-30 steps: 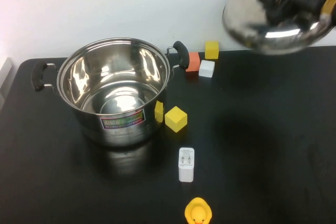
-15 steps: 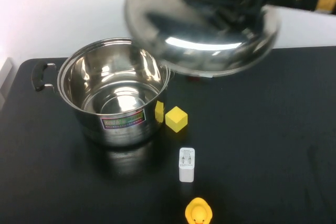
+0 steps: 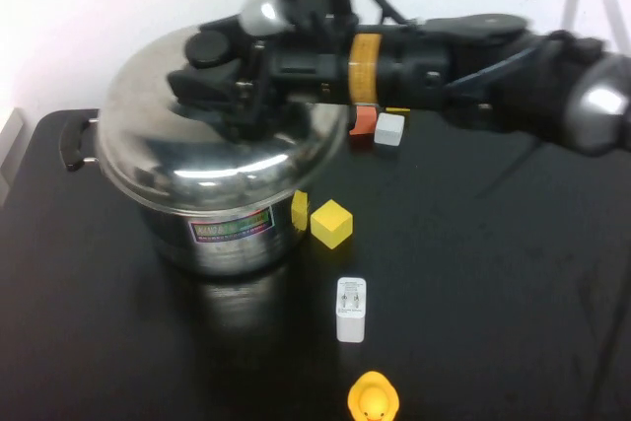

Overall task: Cover the pot
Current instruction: Place the pot lid on the pot

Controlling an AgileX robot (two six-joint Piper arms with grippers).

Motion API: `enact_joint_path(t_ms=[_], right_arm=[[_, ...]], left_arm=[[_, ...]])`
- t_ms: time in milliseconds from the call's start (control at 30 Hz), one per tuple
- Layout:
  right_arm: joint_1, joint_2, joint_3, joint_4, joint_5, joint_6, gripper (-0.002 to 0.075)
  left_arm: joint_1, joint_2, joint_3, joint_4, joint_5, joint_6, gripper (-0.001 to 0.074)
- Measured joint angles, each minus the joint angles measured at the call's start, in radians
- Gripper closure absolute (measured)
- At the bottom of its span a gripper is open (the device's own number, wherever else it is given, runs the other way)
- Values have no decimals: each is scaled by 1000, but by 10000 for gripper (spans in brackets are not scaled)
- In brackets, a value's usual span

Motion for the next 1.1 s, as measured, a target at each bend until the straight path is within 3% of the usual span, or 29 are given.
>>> enact_joint_path(t_ms=[367, 1100], right_arm=[[22, 303, -354, 6, 71, 112, 234], [22, 346, -380, -201, 163, 259, 234]], left_arm=[[0, 0, 0, 0, 0, 0, 737], [0, 0, 0, 0, 0, 0, 737]])
